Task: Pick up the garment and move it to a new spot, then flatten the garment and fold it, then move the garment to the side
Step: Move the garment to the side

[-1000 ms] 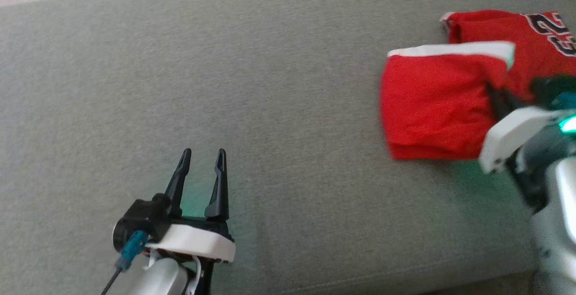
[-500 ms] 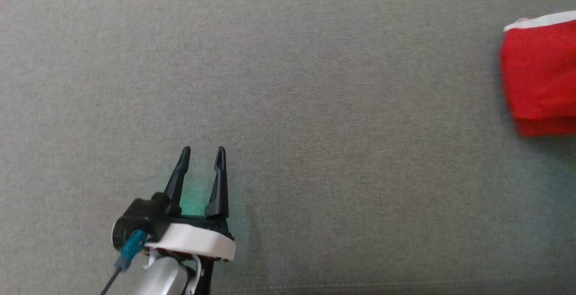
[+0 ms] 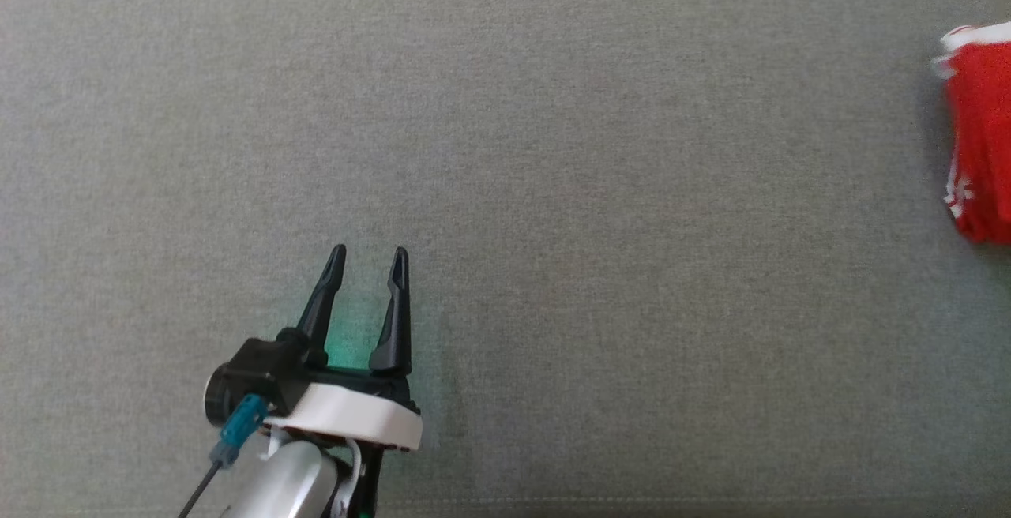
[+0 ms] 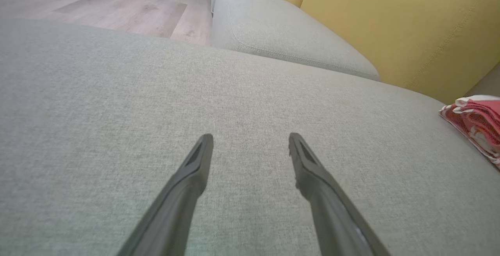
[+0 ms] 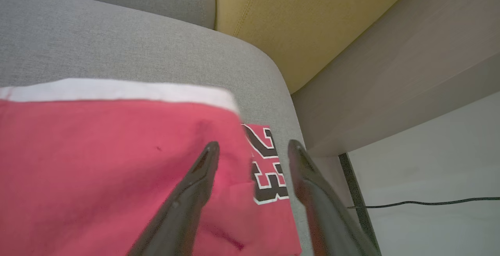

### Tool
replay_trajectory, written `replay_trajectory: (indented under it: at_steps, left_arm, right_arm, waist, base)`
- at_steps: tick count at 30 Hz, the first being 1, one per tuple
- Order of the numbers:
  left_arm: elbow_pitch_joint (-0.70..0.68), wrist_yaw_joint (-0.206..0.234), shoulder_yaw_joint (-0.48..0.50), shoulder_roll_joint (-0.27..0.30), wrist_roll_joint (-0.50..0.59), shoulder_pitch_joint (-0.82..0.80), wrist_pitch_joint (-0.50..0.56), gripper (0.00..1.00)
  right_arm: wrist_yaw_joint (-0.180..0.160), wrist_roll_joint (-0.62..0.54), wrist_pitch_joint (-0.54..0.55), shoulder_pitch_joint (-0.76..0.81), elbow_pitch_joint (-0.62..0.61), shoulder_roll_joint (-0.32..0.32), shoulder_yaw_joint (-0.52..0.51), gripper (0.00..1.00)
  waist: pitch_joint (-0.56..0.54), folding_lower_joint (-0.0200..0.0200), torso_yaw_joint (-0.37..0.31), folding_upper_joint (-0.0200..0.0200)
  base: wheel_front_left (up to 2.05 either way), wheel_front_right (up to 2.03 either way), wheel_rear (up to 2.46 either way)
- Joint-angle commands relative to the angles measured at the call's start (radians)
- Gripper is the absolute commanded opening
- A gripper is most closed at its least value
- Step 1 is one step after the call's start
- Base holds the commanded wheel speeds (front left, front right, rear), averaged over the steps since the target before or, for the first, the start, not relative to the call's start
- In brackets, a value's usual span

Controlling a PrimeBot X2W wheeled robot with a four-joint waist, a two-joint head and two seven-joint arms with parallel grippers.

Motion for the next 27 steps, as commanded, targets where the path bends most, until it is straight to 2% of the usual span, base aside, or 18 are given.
replay_trajectory:
  at_steps: [1,7,15,24,27]
  left_arm:
    - [-0.029,0.008,0.026,0.013,0.011,-0.035,-0.001,1.0]
    - [-0.024,0.012,0.028,0.027,0.006,-0.026,0.006,1.0]
    - [-0.019,0.016,0.042,0.042,-0.014,-0.003,0.008,1.0]
    - [0.02,0.023,0.077,0.056,-0.062,0.048,0.004,1.0]
    - [0.028,0.027,0.087,0.061,-0.071,0.065,0.002,1.0]
  right_arm:
    - [0.007,-0.006,-0.015,-0.011,-0.022,-0.012,-0.003,1.0]
    - [0.007,-0.027,-0.051,-0.005,-0.025,0.05,0.008,1.0]
    - [0.007,0.005,-0.102,0.021,-0.142,0.141,0.073,1.0]
    - [0.007,0.017,-0.176,0.158,-0.288,0.329,0.092,1.0]
    - [0.007,0.023,-0.212,0.206,-0.323,0.364,0.1,1.0]
  waist:
    - [-0.005,-0.0001,-0.004,0.0]
    - [-0.053,-0.0001,-0.025,0.0]
    - [-0.168,-0.0001,-0.038,0.0]
    - [-0.335,-0.0001,-0.019,0.0]
    - [-0.356,-0.0001,-0.012,0.0]
  base:
    - [0.0,0.0,0.0]
    - [0.0,0.0,0.0]
    - [0.0,0.0,0.0]
    - [0.0,0.0,0.0]
    - [0.0,0.0,0.0]
